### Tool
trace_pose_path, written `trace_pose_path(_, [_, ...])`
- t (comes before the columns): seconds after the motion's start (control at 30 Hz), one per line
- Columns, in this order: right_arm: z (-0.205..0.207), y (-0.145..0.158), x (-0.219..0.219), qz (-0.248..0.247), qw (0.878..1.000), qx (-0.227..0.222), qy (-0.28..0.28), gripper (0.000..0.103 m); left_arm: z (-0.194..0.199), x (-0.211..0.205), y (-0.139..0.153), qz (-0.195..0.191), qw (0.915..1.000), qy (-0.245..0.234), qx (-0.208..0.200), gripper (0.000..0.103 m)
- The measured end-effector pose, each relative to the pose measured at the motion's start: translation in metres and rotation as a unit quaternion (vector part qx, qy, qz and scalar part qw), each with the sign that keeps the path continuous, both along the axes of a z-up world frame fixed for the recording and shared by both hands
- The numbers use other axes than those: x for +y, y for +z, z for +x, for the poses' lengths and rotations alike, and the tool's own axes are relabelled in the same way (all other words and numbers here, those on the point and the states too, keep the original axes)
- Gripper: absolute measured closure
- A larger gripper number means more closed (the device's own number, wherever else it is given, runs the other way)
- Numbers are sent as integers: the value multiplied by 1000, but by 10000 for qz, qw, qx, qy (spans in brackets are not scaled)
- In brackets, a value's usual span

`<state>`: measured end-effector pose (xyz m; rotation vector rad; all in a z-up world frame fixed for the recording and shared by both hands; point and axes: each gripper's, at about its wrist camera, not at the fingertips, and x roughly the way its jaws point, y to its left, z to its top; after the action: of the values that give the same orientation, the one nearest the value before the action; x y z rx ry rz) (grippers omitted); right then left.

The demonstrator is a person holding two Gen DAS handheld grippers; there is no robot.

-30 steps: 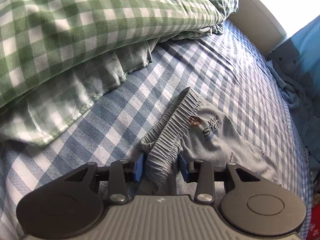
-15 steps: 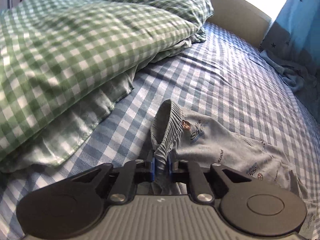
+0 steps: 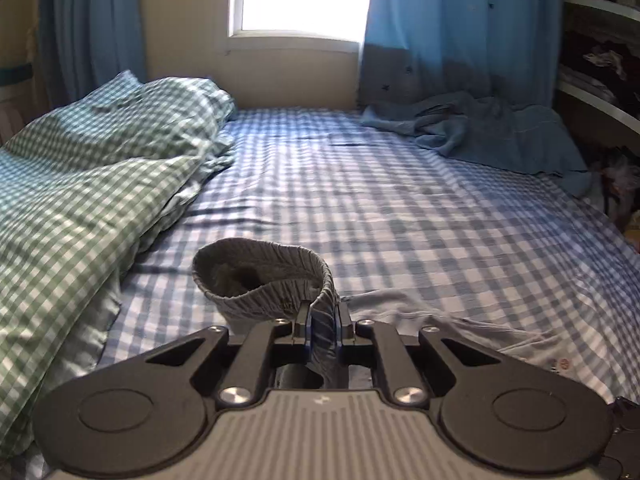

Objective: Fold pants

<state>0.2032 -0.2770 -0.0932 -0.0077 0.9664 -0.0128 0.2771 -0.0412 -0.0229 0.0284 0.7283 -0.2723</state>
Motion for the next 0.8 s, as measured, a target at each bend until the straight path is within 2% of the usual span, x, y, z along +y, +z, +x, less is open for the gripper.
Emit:
trace_pose_path(0.17, [-19, 9, -44, -226, 9997, -106, 25, 1, -21, -62, 18, 60, 9964, -831, -129, 92])
trace_pose_path(0.3, [-37, 14, -87, -387, 9991, -130, -94, 1, -39, -118, 13, 185, 9885, -1499, -118, 92])
trace_pose_path(0.43, [-55, 16, -133, -501, 9982, -65, -308, 1, -60, -178, -11, 373, 9772, -2086, 98, 92])
trace_pose_path(0.6, [-72, 14, -186, -601, 9963, 94, -604, 1, -84, -238, -52, 672, 9623, -2596, 462, 92])
trace_pose_path(0.73, [-77, 16, -214, -655, 9956, 118, -655, 1, -91, -263, -81, 1051, 9552, -2658, 774, 90])
trace_pose_path(0.8, [-76, 17, -224, -662, 9957, 140, -639, 1, -93, -265, -89, 1154, 9548, -2620, 803, 83])
